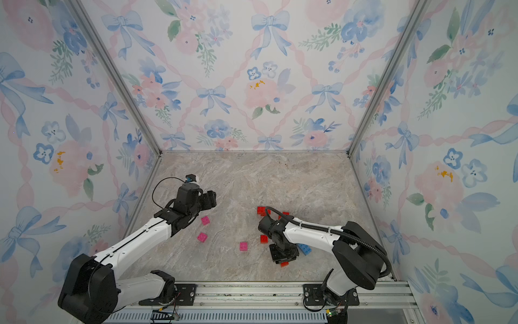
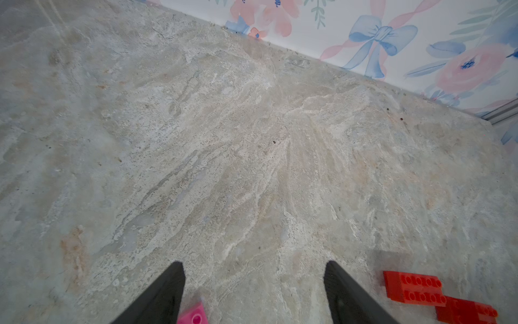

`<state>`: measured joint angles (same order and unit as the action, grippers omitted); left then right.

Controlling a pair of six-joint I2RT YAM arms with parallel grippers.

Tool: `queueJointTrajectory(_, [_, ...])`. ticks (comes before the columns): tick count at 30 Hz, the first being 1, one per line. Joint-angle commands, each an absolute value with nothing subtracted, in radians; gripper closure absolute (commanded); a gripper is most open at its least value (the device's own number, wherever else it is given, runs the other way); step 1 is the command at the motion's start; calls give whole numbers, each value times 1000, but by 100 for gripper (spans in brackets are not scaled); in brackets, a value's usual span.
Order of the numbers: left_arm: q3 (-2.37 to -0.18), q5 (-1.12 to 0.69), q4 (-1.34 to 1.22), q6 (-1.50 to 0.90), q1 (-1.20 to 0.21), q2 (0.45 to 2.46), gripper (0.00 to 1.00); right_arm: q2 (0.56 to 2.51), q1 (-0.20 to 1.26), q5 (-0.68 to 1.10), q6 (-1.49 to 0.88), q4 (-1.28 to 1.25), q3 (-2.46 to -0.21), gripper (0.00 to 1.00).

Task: Assemble the letter v with lego
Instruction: Pick up the lego brick from the center of the board, then assemble the lego brick with the lego brick.

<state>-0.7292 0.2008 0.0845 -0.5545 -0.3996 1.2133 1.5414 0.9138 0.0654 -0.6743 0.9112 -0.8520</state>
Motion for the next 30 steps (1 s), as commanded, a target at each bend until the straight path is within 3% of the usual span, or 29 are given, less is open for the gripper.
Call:
queueJointTrajectory(1, [-748,213,106,-565,-406,1225,19,1540,916,37,-678,934,-858,66])
queueJointTrajectory(9, [-793,127,103,-552,-407,1298,19,1525,915,49,-792,992,-1052,70])
queueJointTrajectory(12, [-807,127,102,-533,-407,1320,19,1586,911,39,-835,992,-1133,82])
queueJointTrajectory(16, [-826,127,103,-490,-403,1325,18,1677,904,52,-859,983,-1210,91])
queueJointTrajectory(30, [-811,117,103,-436,-354,1345,19,1841,870,31,-813,1025,-1363,99])
